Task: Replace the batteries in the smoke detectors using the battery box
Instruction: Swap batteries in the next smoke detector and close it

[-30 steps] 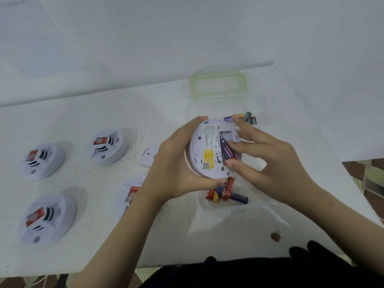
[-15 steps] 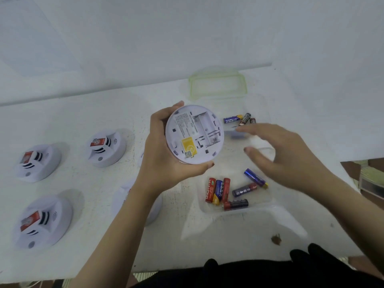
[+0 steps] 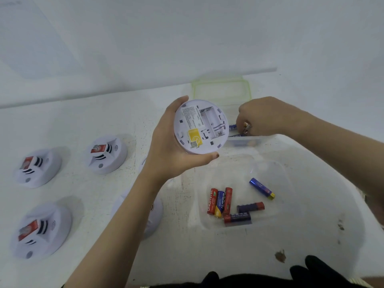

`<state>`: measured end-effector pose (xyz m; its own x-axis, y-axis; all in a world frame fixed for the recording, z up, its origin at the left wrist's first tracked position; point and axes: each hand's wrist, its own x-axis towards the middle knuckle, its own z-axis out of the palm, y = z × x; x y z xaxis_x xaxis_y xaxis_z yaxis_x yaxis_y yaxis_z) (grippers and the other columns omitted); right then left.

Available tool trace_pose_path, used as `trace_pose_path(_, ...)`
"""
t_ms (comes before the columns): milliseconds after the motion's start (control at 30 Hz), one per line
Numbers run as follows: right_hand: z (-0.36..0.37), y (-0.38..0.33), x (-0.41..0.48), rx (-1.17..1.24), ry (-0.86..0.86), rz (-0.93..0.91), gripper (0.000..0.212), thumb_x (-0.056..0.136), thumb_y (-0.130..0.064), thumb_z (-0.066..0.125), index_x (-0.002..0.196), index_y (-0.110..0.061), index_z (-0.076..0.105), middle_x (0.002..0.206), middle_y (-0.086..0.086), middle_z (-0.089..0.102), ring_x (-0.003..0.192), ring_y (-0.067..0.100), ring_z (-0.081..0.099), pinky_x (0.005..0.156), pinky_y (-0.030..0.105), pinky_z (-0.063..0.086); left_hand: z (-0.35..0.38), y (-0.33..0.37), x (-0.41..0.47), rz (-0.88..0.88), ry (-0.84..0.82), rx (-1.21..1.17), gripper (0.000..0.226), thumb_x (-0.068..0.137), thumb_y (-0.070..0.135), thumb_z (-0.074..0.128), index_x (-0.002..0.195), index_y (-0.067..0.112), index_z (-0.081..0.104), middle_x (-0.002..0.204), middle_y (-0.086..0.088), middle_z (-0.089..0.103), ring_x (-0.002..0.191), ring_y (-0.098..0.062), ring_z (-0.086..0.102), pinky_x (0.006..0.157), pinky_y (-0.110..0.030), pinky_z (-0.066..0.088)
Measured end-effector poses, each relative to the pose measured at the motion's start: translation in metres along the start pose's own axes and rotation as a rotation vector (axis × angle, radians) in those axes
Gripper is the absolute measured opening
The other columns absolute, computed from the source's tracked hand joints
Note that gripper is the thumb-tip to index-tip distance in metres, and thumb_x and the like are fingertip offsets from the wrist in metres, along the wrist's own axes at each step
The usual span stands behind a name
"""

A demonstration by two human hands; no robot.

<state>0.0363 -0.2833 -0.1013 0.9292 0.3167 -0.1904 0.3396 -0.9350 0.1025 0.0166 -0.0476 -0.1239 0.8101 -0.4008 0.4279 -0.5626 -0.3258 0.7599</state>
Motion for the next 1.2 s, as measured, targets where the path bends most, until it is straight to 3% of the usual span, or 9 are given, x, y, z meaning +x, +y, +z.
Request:
trace_pose_path(67,0.003,0.003,0.002,0.067,0.007,-0.005,0.013,0.084,-0.021,0.059,0.089,-0.029,0.068,0.072,-0.015,0.041,0.078,0.012,0.047,0.053,0.02,0.03,0.001,0.0,0.003,0.005,0.005,0.01,0.096,0.052,0.046,0.081,0.133,0.02,0.035,0.122,0.023,0.048,0.112,0.013,0.049,0.09,-0.004,0.04)
trace_pose_path(200,-0.004,0.009,-0.005,0.516,0.096,0.077,0.009,0.078,-0.016,0.066,0.083,-0.023,0.066,0.08,-0.017,0.061,0.082,0.008,0.06,0.068,0.026,0.048,0.003,-0.002,0.009,0.008,0.022,0.009,0.093,0.052,0.046,0.081,0.13,0.022,0.036,0.117,0.027,0.05,0.109,0.014,0.05,0.086,-0.003,0.04)
trace_pose_path(367,-0.02,0.005,-0.023,0.91,0.421,0.148,0.014,0.08,-0.011,0.067,0.09,-0.02,0.064,0.074,-0.011,0.067,0.064,0.007,0.061,0.066,0.025,0.051,0.004,0.0,0.017,0.027,0.042,0.014,0.092,0.051,0.048,0.081,0.128,0.026,0.037,0.116,0.027,0.052,0.107,0.014,0.053,0.085,-0.005,0.044)
trace_pose_path(533,-0.048,-0.004,-0.042,1.164,0.7,0.055,0.013,0.081,-0.008,0.067,0.09,-0.016,0.061,0.068,-0.006,0.067,0.06,0.016,0.058,0.062,0.035,0.05,0.004,0.005,0.028,0.079,0.062,0.036,0.091,0.051,0.049,0.081,0.128,0.023,0.039,0.116,0.024,0.052,0.106,0.013,0.053,0.085,-0.005,0.044)
trace_pose_path(633,-0.062,-0.013,-0.047,1.147,0.77,-0.035,0.012,0.08,-0.006,0.067,0.087,-0.014,0.063,0.068,-0.003,0.067,0.062,0.027,0.059,0.062,0.037,0.051,0.003,0.01,0.034,0.122,0.066,0.04,0.092,0.052,0.047,0.083,0.128,0.022,0.039,0.118,0.021,0.053,0.105,0.008,0.056,0.084,-0.007,0.045)
trace_pose_path(767,-0.069,-0.023,-0.049,0.906,0.816,-0.081,0.013,0.079,-0.006,0.067,0.085,-0.017,0.063,0.074,0.0,0.067,0.062,0.015,0.06,0.062,0.024,0.051,0.0,0.019,0.041,0.17,0.076,0.054,0.091,0.053,0.048,0.083,0.128,0.027,0.037,0.117,0.012,0.054,0.103,-0.003,0.058,0.083,-0.014,0.049)
trace_pose_path(900,-0.073,-0.026,-0.052,0.693,0.83,-0.111,0.01,0.08,-0.012,0.064,0.088,-0.018,0.062,0.075,-0.009,0.064,0.067,0.013,0.058,0.061,0.021,0.048,-0.004,0.031,0.044,0.186,0.073,0.02,0.089,0.05,0.044,0.085,0.124,0.04,0.034,0.117,0.016,0.055,0.104,0.0,0.058,0.082,-0.012,0.048)
trace_pose_path(1067,-0.071,-0.026,-0.052,0.521,0.893,-0.098,0.012,0.083,-0.017,0.058,0.094,-0.02,0.061,0.085,-0.007,0.06,0.074,0.008,0.05,0.067,0.015,0.036,-0.004,0.04,0.043,0.235,0.064,0.04,0.092,0.051,0.046,0.084,0.128,0.026,0.037,0.117,0.021,0.054,0.106,0.0,0.057,0.085,-0.014,0.048)
trace_pose_path(1200,-0.07,-0.03,-0.056,0.596,0.9,-0.112,0.016,0.087,-0.012,0.057,0.101,-0.02,0.062,0.1,-0.004,0.063,0.086,0.008,0.059,0.074,0.023,0.05,-0.005,0.047,0.042,0.288,0.083,0.045,0.091,0.052,0.046,0.082,0.128,0.025,0.038,0.117,0.02,0.054,0.106,-0.001,0.057,0.087,-0.017,0.048)
